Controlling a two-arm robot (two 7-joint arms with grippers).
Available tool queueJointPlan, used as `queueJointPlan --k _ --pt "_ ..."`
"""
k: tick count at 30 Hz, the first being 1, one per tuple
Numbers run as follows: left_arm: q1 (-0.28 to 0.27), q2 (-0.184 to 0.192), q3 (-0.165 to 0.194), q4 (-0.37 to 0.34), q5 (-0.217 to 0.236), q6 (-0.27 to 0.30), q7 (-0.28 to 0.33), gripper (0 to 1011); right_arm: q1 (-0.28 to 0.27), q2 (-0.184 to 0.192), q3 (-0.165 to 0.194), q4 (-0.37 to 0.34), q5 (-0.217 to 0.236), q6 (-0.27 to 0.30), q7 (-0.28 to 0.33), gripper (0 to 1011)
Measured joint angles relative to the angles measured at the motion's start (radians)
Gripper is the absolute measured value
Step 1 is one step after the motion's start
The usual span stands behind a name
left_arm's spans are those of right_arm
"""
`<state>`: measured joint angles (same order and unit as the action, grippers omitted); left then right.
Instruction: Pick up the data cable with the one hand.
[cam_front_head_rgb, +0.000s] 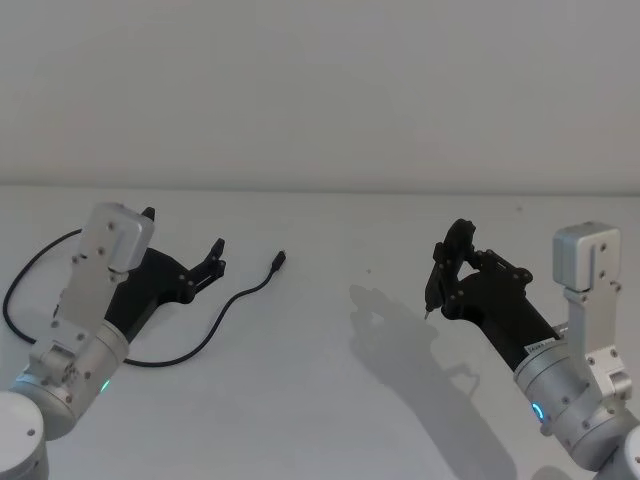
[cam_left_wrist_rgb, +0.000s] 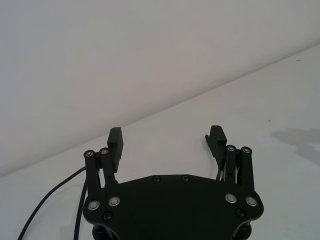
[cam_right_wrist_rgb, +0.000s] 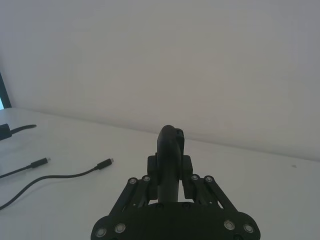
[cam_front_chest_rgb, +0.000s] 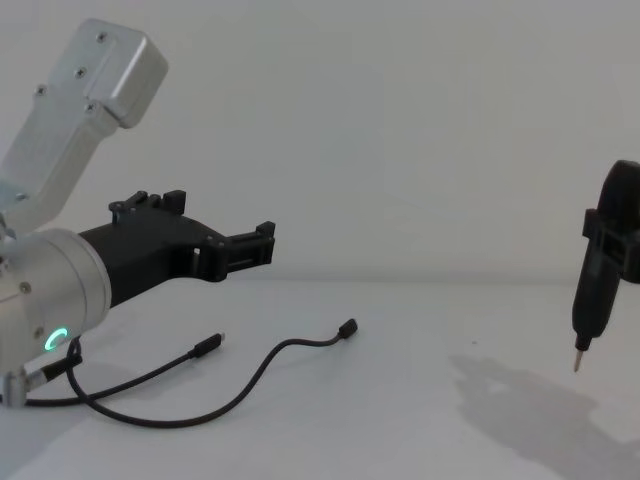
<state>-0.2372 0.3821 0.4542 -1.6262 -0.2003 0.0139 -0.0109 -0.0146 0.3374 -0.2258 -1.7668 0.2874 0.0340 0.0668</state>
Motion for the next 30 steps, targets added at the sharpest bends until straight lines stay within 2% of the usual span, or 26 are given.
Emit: queueJointPlan --k 30 --pt "0.000 0.000 0.000 0.000 0.000 0.000 0.000 1001 0.000 0.000 0.000 0.000 0.000 0.000 0.000 275"
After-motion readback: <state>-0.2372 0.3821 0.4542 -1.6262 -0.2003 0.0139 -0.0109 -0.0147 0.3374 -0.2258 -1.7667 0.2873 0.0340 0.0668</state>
